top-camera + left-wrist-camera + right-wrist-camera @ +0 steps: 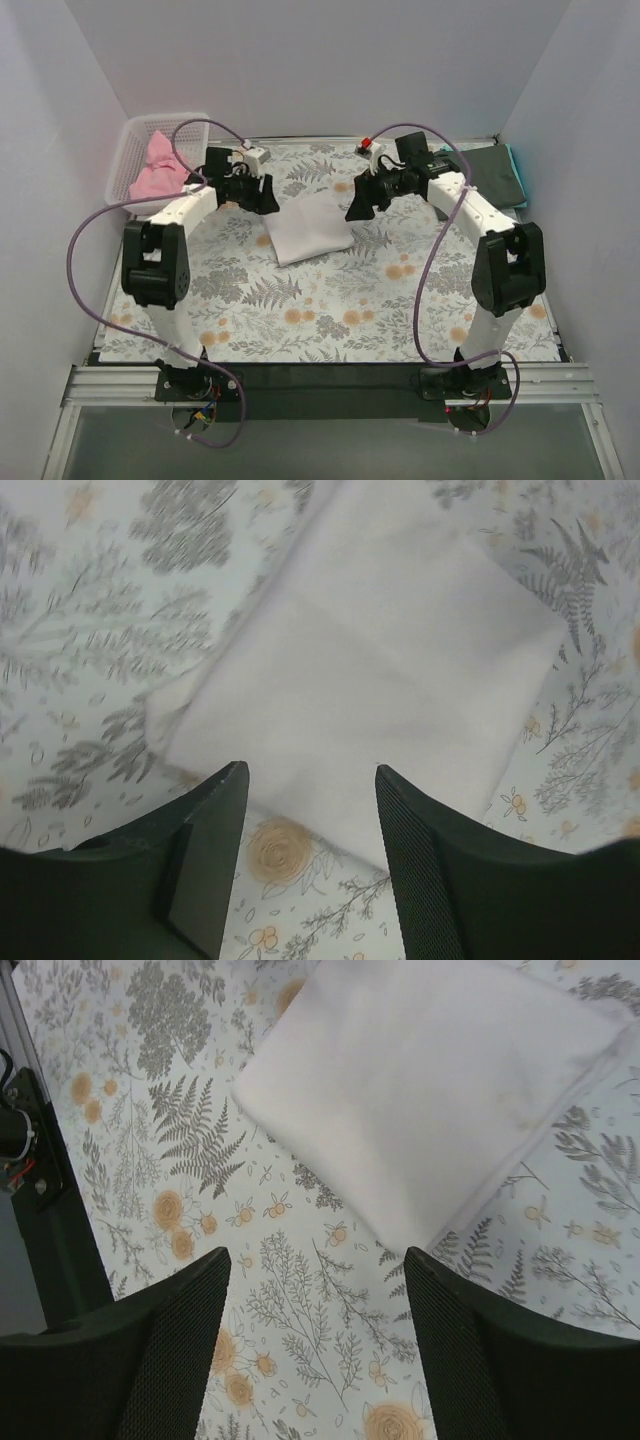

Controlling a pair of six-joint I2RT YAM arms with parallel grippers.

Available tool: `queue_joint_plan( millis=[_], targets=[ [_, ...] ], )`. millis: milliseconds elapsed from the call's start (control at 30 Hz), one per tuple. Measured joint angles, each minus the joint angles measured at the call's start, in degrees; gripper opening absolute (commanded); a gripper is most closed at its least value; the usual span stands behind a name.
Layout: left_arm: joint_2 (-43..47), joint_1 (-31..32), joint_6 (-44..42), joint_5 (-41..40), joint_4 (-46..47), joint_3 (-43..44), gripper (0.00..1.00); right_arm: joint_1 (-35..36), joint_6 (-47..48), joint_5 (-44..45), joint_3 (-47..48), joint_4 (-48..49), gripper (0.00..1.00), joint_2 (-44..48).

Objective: Fold and stack the t-shirts
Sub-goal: Fold the tshirt

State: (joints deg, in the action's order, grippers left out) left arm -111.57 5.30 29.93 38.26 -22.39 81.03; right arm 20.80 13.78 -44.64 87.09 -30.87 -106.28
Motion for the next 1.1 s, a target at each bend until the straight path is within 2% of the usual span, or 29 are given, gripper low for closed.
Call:
queue_joint_plan(
  millis=[67, 167, 267, 333, 567, 867, 967, 1000, 1100],
  targets=[
    [7.1, 5.9, -5.4, -4.1, 1.7, -4.9, 0.51, -1.6, -2.4, 0.5, -1.0, 1.1, 0.7, 3.6],
    [16.3, 18.7, -13.4, -9.3, 5.6, -11.7, 0.51, -5.3, -6.8, 1.1, -5.1, 4.1, 0.76, 5.6],
    [19.1, 28.3, -18.8, -12.9, 8.9, -16.3, 0.51, -8.7, -10.8, 2.3, -8.8, 4.7, 0.76, 2.9],
    [18.1, 31.2, -21.1, -15.9, 10.4, -17.9, 0.51, -9.7, -12.8, 2.9, -10.1, 5.2, 0.77, 0.9],
    [11.4, 35.2, -25.2, -23.9, 15.8, -18.8, 0.51, -9.4, -20.3, 2.8, -11.9, 8.8, 0.77, -1.0],
    [5.2, 37.7, -28.3, -26.1, 20.6, -18.7, 0.48, -9.3, -30.3, 2.4, -16.8, 17.6, 0.8, -3.3],
    [3.3, 37.9, -28.7, -26.9, 21.6, -18.6, 0.38, -9.3, -33.2, 2.5, -18.7, 19.9, 0.82, -3.9],
    [2.8, 37.9, -28.8, -27.2, 21.7, -18.5, 0.28, -9.3, -34.1, 2.4, -19.2, 20.5, 0.82, -4.0],
    [2.4, 37.9, -28.5, -27.7, 22.7, -18.1, 0.14, -9.3, -36.9, 2.2, -20.3, 23.1, 0.83, -4.7]
  ],
)
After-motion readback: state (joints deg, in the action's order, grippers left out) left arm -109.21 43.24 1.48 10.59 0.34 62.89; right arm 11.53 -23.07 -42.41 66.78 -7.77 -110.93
